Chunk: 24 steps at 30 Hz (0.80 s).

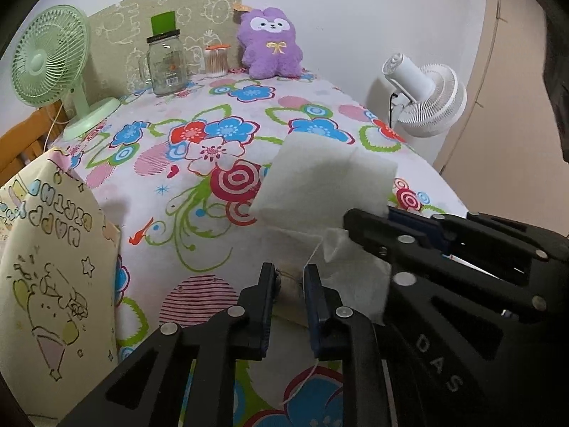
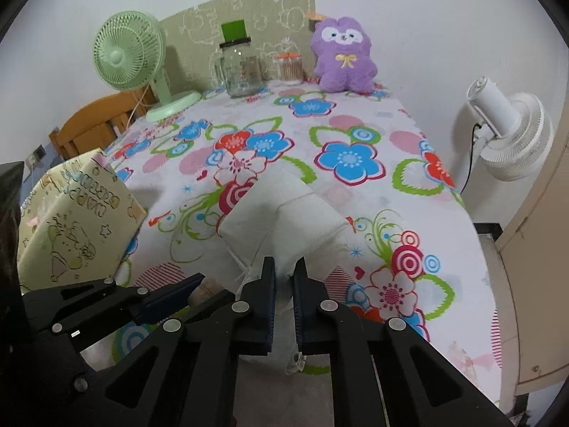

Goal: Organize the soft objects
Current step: 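Close the right tool on the folded cloth pad while the left tool grasps the rolled cloth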

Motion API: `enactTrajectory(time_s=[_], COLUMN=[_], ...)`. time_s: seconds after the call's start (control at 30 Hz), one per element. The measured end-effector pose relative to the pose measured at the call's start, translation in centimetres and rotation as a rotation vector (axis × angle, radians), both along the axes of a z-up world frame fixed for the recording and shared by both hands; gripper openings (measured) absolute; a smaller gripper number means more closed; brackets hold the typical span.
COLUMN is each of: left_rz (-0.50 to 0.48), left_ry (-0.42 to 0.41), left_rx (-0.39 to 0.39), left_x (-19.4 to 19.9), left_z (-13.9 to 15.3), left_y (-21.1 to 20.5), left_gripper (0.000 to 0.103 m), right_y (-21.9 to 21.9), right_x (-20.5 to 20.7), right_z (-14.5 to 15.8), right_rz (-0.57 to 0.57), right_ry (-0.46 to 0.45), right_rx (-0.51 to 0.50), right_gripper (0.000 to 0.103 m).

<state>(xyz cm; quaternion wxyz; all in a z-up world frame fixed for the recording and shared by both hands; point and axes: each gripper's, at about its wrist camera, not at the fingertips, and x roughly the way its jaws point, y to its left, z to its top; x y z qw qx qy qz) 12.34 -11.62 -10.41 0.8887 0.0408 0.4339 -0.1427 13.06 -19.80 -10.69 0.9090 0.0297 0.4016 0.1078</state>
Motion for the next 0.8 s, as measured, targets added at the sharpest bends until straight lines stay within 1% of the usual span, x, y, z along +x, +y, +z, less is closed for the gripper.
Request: enactTrajectory(time_s=[0.07, 0.1, 0.13, 0.2, 0.27, 0.3, 0.33, 0.53, 0.8], left_rz=[-0.003, 0.002, 0.004, 0.014, 0.015, 0.016, 0.019, 0.011, -0.013], left_ry=[0.002, 0.004, 0.004, -0.002, -0.007, -0.013, -0.021, -0.052, -0.033], left_rx=[-0.005, -0.007, -0.011, -0.021, -0.034, -0.036, -0.035, -0.032, -0.018], left_x=[-0.2, -0.3, -0.4, -0.6, -0.9, -1.0, -1.2, -2.2, -2.4], left_z=[0.1, 0.2, 0.3, 0.7, 1.1, 1.3, 1.5, 2.3, 1.5], left_y=[0.0, 0.0, 0.0, 0.1, 0.1, 0.1, 0.0, -0.7, -2.0], left_gripper=[0.017, 0.024, 0.036, 0.044, 0.054, 0.064, 0.069, 0.083, 0.087], right_y=[-0.2, -0.3, -0.4, -0.8, -1.1, -1.3, -1.4, -2.4, -4.2], right_x=[-0.4, -0.5, -0.6, -0.9, -1.1, -1.3, -1.5, -2.6, -3.3], right_z=[0.4, 0.6, 0.7, 1.2, 1.5, 1.7, 1.8, 2.7, 2.0], right_rz=[-0.011, -0.017, -0.023, -0.034, -0.042, -0.049, -0.05, -0.079, -0.124], right_ry=[-0.017, -0.024, -0.03, -0.043, -0.053, -0.06, -0.063, -0.092, -0.083], right_rx=[-0.002, -0.003, -0.003, 0.0, -0.002, -0.001, 0.0, 0.004, 0.006], right_gripper=[0.011, 0.011, 0.011, 0.011, 0.011, 0.011, 0.011, 0.01, 0.01])
